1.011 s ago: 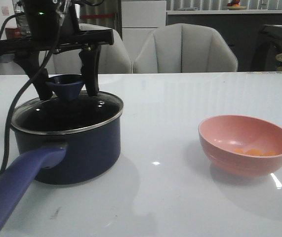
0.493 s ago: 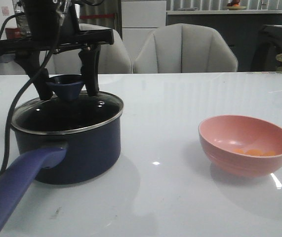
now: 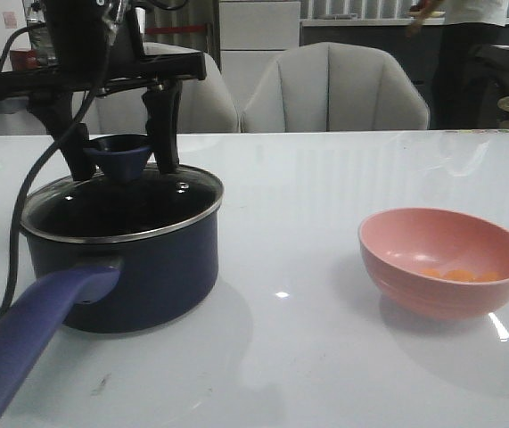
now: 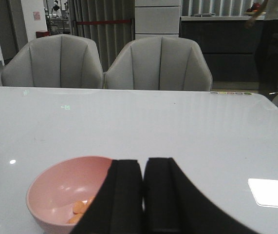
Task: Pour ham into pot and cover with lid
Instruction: 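Lift the glass lid off the saucepan with the left gripper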
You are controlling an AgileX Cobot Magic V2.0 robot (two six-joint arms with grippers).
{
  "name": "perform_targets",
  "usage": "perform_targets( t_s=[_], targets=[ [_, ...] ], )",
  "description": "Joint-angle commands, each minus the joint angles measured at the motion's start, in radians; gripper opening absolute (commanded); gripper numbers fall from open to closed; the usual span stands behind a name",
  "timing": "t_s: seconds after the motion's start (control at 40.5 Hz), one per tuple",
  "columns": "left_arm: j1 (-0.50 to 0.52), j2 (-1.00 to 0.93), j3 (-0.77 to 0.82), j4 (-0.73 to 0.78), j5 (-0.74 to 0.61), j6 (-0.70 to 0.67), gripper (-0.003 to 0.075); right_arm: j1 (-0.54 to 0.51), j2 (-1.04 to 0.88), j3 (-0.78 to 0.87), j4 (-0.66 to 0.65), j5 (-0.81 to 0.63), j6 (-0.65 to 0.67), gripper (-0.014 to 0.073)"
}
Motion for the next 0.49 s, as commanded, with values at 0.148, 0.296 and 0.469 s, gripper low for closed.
perform_targets(
  t_s=[0.148, 0.296, 0.469],
  targets=[
    [0.001, -0.028, -0.09, -0.035, -0.009, 0.014, 0.0237, -0.004, -0.02, 0.01, -0.008, -0.083, 0.0, 0.016],
    [0.001, -0.028, -0.103, -0.034, 0.002, 0.026, 0.0237, -0.004, -0.02, 0.01, -0.008, -0.083, 0.0, 0.016],
    [0.001, -0.029, -0.106, -0.028, 0.01, 0.028, 0.0237, -0.004, -0.02, 0.01, -0.008, -0.083, 0.0, 0.016]
  ],
)
